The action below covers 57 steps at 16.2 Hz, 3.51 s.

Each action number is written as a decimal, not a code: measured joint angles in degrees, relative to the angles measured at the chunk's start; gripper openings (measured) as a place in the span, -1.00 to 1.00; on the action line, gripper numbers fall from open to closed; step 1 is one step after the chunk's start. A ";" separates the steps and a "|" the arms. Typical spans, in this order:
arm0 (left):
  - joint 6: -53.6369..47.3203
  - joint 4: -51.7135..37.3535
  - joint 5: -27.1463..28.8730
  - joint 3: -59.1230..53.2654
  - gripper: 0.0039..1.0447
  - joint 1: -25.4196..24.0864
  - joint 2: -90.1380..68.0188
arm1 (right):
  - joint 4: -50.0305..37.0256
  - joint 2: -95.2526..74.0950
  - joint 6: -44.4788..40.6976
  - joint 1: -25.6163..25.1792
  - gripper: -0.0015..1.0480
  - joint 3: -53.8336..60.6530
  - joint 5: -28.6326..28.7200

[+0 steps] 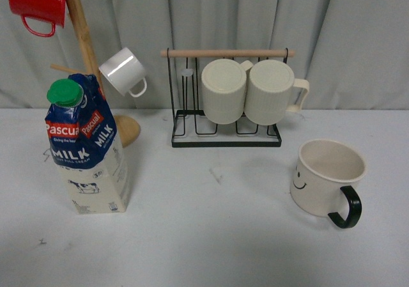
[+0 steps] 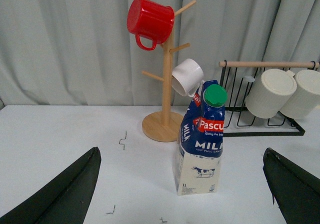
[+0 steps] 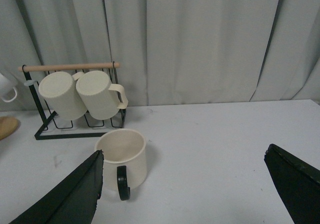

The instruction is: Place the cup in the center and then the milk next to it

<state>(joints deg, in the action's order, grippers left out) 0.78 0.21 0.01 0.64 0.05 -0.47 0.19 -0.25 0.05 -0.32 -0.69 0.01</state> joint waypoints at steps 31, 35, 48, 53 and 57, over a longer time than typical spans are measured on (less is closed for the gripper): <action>0.00 -0.02 0.00 0.00 0.88 0.00 0.00 | -2.34 -112.74 14.19 4.07 0.87 -61.13 6.97; 0.02 0.00 0.00 0.00 0.88 0.00 0.00 | -2.19 -114.18 14.05 4.07 0.71 -61.61 7.23; 0.00 0.00 0.00 0.00 0.88 0.00 0.00 | 0.15 -107.25 13.70 9.16 -0.94 -61.92 8.17; 0.00 0.00 0.00 0.00 0.88 0.00 0.00 | 3.04 -110.25 15.04 17.64 -0.94 -66.93 2.21; 0.00 0.00 0.00 0.00 0.88 0.00 0.00 | 4.76 -114.01 16.24 21.42 -0.94 -69.20 -1.44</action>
<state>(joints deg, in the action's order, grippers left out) 0.78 0.21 0.01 0.64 0.05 -0.47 4.95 -114.26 16.29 21.10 -69.89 -1.43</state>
